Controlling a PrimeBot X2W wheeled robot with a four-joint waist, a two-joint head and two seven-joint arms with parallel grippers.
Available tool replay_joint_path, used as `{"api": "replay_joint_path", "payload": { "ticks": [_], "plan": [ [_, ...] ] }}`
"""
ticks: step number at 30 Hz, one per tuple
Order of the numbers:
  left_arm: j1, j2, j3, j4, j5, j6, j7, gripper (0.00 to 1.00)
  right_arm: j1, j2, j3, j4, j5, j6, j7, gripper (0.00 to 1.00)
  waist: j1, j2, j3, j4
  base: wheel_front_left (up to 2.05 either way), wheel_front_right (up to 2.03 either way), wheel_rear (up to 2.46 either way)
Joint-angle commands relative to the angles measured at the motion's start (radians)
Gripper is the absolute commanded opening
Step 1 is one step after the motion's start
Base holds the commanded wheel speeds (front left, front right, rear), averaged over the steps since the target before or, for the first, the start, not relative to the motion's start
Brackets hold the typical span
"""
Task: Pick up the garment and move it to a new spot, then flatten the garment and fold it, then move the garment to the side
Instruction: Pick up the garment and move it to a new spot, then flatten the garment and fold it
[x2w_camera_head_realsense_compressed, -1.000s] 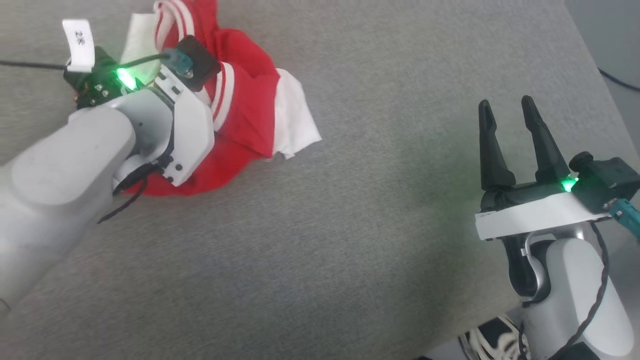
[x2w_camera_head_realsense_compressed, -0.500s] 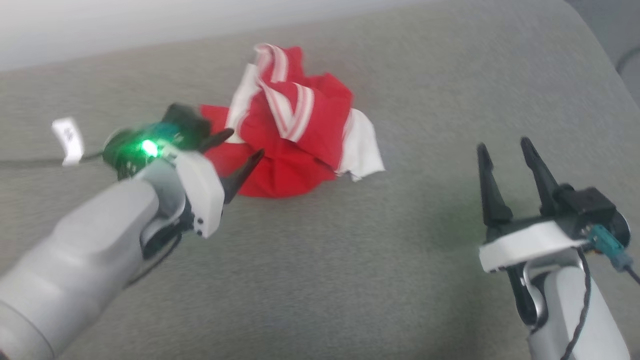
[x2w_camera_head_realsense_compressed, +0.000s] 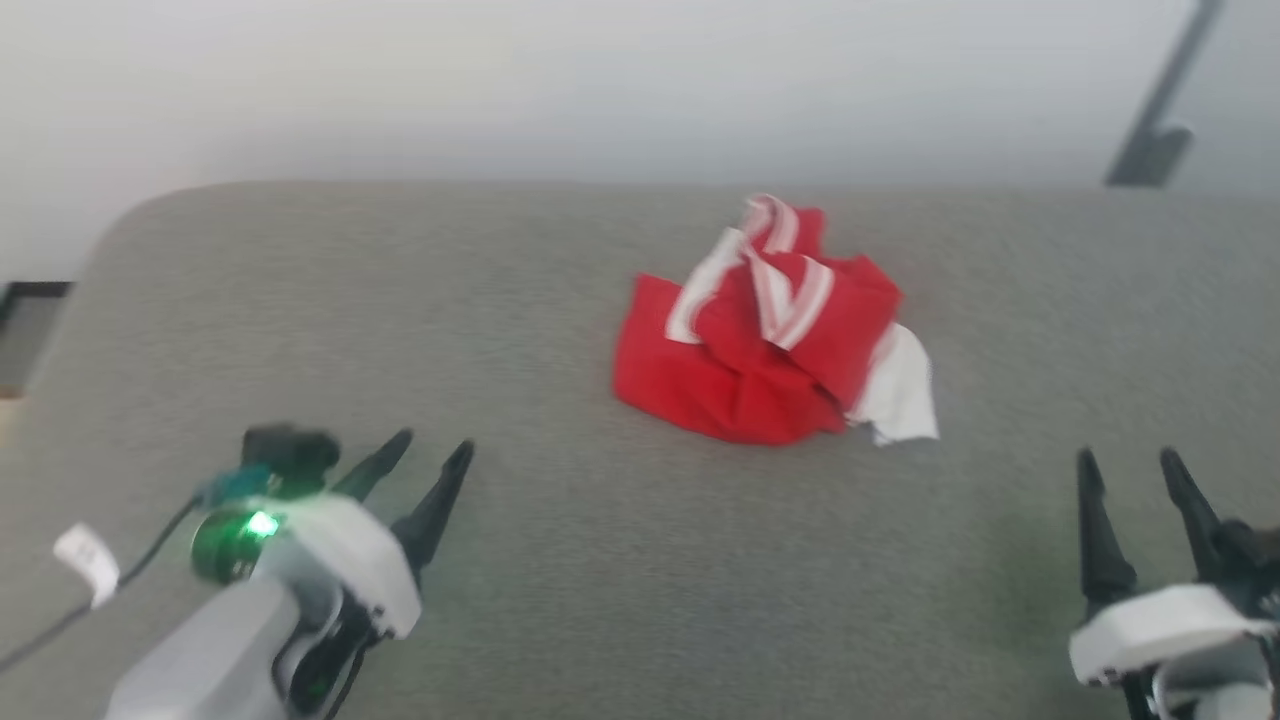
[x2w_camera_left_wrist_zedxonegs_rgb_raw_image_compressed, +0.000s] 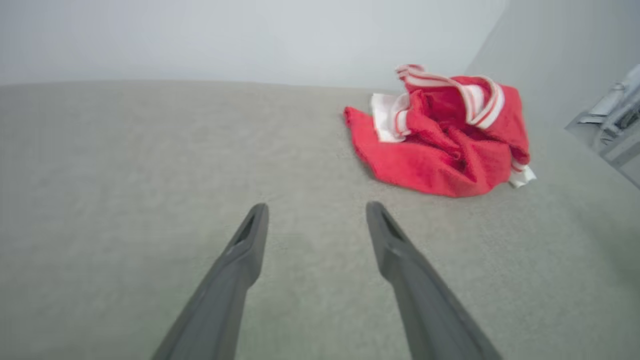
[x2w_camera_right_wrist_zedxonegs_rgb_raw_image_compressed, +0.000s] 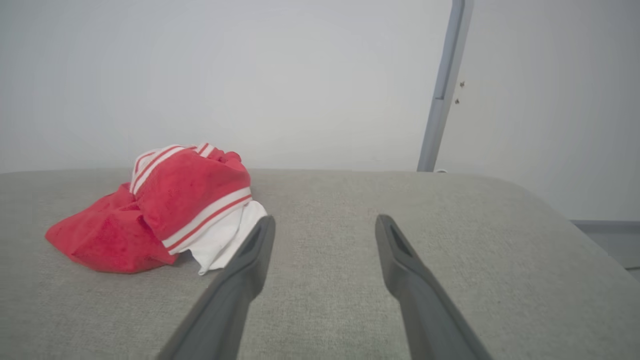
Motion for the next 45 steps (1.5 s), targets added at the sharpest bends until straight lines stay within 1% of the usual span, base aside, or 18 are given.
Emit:
{"api": "replay_joint_path", "payload": {
  "ticks": [1, 3, 6, 9, 11, 15, 18, 19, 23, 27, 32, 36, 39, 41, 42, 45],
  "plan": [
    [0.05, 0.004, 0.042, -0.014, 0.029, 0.009, -0.004, 1.0, 0.024, -0.003, -0.013, -0.004, 0.009, 0.0, -0.001, 1.0, 0.0, -0.0001, -0.067, 0.085, 0.0, 0.0, 0.0],
    [0.115, 0.007, 0.127, -0.041, 0.074, 0.019, -0.004, 1.0, 0.051, -0.005, -0.022, -0.006, 0.01, 0.0, -0.001, 1.0, 0.0, -0.0001, -0.081, 0.106, 0.0, 0.0, 0.0],
    [0.216, 0.008, 0.251, -0.089, 0.137, 0.031, -0.004, 1.0, 0.075, -0.004, -0.025, -0.013, 0.013, 0.0, -0.001, 1.0, 0.0, -0.0001, -0.09, 0.119, 0.0, 0.0, 0.0],
    [0.309, 0.002, 0.38, -0.149, 0.211, 0.05, -0.004, 1.0, 0.082, -0.004, -0.023, -0.015, 0.013, 0.0, -0.001, 1.0, 0.0, -0.0001, -0.096, 0.121, 0.0, 0.0, 0.0],
    [0.367, -0.002, 0.463, -0.201, 0.287, 0.068, -0.004, 1.0, 0.08, -0.006, -0.017, -0.016, 0.013, 0.0, -0.001, 1.0, 0.0, -0.0001, -0.098, 0.118, 0.0, 0.0, 0.0],
    [0.484, -0.042, 0.636, -0.321, 0.427, 0.094, -0.004, 1.0, 0.058, -0.015, -0.008, -0.03, 0.012, 0.0, -0.001, 1.0, 0.0, -0.0001, -0.097, 0.103, 0.0, 0.0, 0.0],
    [0.551, -0.084, 0.721, -0.391, 0.52, 0.077, -0.004, 1.0, 0.054, -0.02, -0.014, -0.045, 0.012, 0.0, -0.001, 1.0, 0.0, -0.0001, -0.096, 0.094, 0.0, 0.0, 0.0],
    [0.569, -0.103, 0.741, -0.408, 0.536, 0.062, -0.004, 1.0, 0.054, -0.022, -0.016, -0.05, 0.012, 0.0, -0.001, 1.0, 0.0, -0.0001, -0.095, 0.092, 0.0, 0.0, 0.0],
    [0.615, -0.164, 0.798, -0.425, 0.596, 0.026, -0.004, 1.0, 0.056, -0.023, -0.02, -0.056, 0.009, 0.0, -0.001, 1.0, 0.0, -0.0001, -0.092, 0.081, 0.0, 0.0, 0.0],
    [0.629, -0.203, 0.83, -0.418, 0.648, 0.002, -0.004, 1.0, 0.056, -0.019, -0.022, -0.05, 0.008, 0.0, -0.001, 1.0, 0.0, -0.0001, -0.086, 0.074, 0.0, 0.0, 0.0],
    [0.629, -0.233, 0.869, -0.415, 0.689, -0.018, -0.004, 1.0, 0.041, -0.022, -0.013, -0.046, 0.005, 0.0, 0.001, 1.0, 0.0, -0.0001, -0.08, 0.066, 0.0, 0.0, 0.0],
    [0.624, -0.255, 0.891, -0.417, 0.699, -0.025, -0.005, 1.0, 0.026, -0.039, 0.002, -0.039, 0.006, 0.0, 0.027, 1.0, 0.0, -0.0001, -0.071, 0.067, 0.0, 0.0, 0.0],
    [0.611, -0.273, 0.894, -0.419, 0.708, -0.029, -0.005, 1.0, -0.013, -0.071, 0.025, -0.028, 0.018, 0.0, 0.097, 1.0, 0.0, -0.0001, -0.048, 0.075, 0.0, 0.0, 0.0],
    [0.594, -0.285, 0.892, -0.422, 0.714, -0.029, -0.005, 1.0, -0.052, -0.105, 0.054, -0.016, 0.021, 0.0, 0.179, 1.0, 0.0, -0.0001, -0.023, 0.085, 0.0, 0.0, 0.0],
    [0.594, -0.285, 0.892, -0.422, 0.714, -0.029, -0.005, 1.0, -0.052, -0.105, 0.054, -0.016, 0.021, 0.0, 0.179, 1.0, 0.0, -0.0001, -0.023, 0.085, 0.0, 0.0, 0.0],
    [0.567, -0.304, 0.879, -0.421, 0.716, -0.03, -0.005, 1.0, -0.136, -0.166, 0.103, 0.006, 0.048, 0.0, 0.323, 1.0, 0.0, -0.0001, 0.03, 0.104, 0.0, 0.0, 0.0]
  ]
}}
